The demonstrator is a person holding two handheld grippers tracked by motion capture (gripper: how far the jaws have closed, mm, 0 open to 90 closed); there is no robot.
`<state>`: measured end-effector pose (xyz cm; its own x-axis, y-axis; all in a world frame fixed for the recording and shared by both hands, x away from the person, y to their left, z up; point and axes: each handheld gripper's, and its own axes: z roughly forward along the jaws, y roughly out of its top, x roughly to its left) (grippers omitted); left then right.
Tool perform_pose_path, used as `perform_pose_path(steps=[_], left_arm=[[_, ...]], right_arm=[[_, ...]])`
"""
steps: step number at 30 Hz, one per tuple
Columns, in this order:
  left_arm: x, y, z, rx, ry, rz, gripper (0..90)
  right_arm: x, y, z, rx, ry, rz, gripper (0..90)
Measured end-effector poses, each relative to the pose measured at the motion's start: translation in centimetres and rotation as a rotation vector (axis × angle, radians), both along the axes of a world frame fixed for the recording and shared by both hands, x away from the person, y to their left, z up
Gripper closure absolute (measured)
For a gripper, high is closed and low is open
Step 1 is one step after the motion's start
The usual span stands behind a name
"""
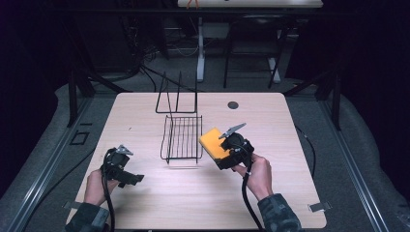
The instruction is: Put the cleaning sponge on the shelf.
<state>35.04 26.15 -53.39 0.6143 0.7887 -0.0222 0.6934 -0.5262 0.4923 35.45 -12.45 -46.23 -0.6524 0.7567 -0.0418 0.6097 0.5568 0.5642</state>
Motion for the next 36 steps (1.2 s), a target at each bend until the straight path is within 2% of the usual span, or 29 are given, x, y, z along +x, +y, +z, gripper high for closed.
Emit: perform_pose_path(steps=[14, 19, 26, 36], left_arm=[[0.0, 0.0, 0.0, 0.008, 0.004, 0.003, 8.0], [0.1, 0.0, -0.1, 0.016, 0.009, 0.005, 8.2], [0.0, 0.0, -0.1, 0.012, 0.004, 0.007, 8.3], [0.0, 0.0, 0.0, 0.005, 0.005, 0.003, 8.4]], right_arm=[[1.3, 1.8, -0.2, 0.009, -0.002, 0.019, 24.4], [1.7, 2.4, -0.2, 0.029, 0.000, 0.019, 24.3], [2.1, 3.6, -0.7, 0.030, -0.010, 0.033, 24.4], [2.6, 5.0, -0.9, 0.057, -0.012, 0.033, 24.4]])
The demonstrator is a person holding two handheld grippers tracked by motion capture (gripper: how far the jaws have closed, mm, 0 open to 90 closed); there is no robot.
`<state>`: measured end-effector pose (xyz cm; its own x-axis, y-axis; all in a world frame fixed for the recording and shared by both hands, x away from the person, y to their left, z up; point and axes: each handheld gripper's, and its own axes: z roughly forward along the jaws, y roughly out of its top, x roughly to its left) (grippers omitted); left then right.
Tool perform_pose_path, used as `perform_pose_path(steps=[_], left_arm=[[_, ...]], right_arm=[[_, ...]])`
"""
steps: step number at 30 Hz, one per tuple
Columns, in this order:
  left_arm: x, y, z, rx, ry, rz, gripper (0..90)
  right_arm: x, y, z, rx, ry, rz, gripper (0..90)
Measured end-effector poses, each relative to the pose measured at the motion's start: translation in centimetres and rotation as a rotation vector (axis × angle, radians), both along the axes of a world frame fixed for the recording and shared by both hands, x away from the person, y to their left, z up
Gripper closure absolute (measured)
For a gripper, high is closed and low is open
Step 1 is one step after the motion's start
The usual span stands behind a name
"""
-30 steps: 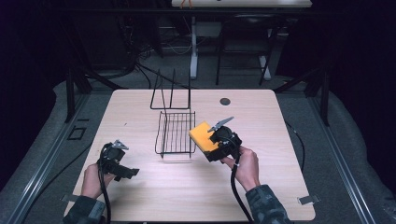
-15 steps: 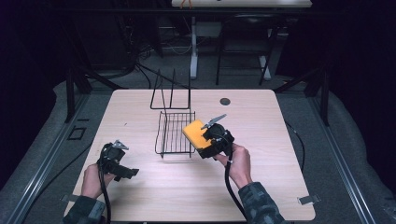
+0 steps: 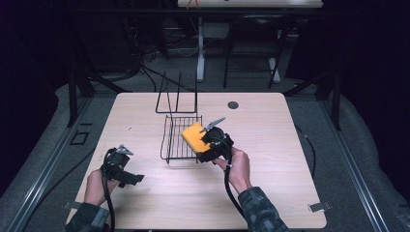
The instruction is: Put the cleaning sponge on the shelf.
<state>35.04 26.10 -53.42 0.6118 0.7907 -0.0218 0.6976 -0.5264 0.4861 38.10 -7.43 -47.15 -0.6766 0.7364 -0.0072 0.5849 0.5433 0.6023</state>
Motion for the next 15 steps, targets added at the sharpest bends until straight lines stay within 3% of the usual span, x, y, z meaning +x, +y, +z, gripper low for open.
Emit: perform_pose_path(steps=[15], left_arm=[[0.0, -0.1, 0.0, -0.004, 0.002, -0.015, 8.4]], right_arm=[[1.0, 2.7, -0.9, -0.010, -0.029, 0.022, 24.5]])
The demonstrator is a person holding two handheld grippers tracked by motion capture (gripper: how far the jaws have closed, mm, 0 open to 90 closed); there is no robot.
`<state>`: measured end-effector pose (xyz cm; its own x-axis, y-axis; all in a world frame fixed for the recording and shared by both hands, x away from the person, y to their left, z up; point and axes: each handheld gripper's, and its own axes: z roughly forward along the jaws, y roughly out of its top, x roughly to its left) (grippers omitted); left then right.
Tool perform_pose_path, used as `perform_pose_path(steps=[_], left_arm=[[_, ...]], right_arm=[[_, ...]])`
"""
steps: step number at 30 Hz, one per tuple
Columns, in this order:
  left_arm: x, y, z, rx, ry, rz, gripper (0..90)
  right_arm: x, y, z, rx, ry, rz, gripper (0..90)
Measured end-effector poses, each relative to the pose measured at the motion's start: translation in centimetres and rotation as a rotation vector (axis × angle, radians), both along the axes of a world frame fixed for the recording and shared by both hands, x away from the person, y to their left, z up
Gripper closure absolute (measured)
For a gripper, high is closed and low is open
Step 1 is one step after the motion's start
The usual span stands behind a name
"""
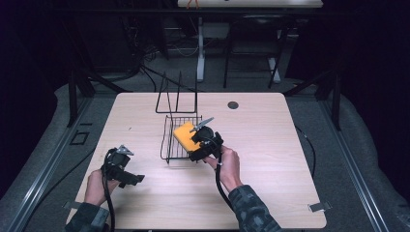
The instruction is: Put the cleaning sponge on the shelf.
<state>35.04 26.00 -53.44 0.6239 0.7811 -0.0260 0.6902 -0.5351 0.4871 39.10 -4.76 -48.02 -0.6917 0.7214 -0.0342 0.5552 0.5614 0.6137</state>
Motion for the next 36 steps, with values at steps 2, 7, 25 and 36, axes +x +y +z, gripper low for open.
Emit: perform_pose_path(steps=[2, 7, 25, 36], left_arm=[[0.0, 0.0, 0.0, 0.000, 0.000, -0.002, 8.3], [0.0, 0.0, 0.0, 0.002, -0.001, 0.001, 8.4], [0.0, -0.1, 0.0, 0.004, 0.000, -0.003, 8.4], [-0.1, -0.2, -0.1, 0.006, 0.000, -0.003, 8.4]], right_arm=[[0.0, 0.2, 0.0, 0.000, -0.005, -0.005, 24.6], [0.5, 0.9, -0.3, 0.010, -0.009, -0.006, 24.6], [2.1, 3.3, -2.0, 0.018, 0.019, -0.032, 24.4], [3.0, 3.7, -2.8, -0.010, 0.048, -0.059, 23.9]])
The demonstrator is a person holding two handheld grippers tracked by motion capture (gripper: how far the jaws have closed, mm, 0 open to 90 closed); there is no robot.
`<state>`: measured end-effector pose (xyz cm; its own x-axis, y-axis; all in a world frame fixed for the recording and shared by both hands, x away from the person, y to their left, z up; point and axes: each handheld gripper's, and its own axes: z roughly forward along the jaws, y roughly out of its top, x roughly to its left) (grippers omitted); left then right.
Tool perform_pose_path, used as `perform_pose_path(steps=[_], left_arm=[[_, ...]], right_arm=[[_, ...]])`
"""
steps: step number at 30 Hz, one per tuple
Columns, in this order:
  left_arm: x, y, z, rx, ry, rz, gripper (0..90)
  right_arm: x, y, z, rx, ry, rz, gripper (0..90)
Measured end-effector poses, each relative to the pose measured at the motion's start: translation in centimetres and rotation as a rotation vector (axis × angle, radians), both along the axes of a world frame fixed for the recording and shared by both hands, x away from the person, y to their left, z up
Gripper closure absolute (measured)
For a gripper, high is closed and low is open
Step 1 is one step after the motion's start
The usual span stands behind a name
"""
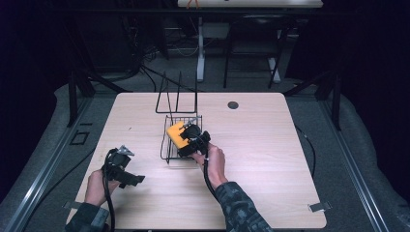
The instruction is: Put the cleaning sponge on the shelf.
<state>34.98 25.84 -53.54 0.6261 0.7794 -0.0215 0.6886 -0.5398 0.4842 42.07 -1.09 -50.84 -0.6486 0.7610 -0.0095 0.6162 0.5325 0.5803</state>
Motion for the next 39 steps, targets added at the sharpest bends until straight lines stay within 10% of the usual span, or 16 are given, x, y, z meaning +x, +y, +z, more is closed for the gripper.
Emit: perform_pose_path(steps=[19, 39], left_arm=[[0.0, 0.0, 0.0, -0.003, 0.005, 0.000, 8.5], [0.0, 0.0, 0.0, -0.001, 0.005, -0.004, 8.5]], right_arm=[[0.2, 0.4, -0.8, -0.028, 0.041, -0.010, 14.5], [-2.9, -2.9, 2.9, 0.007, -0.029, 0.036, 13.6]])
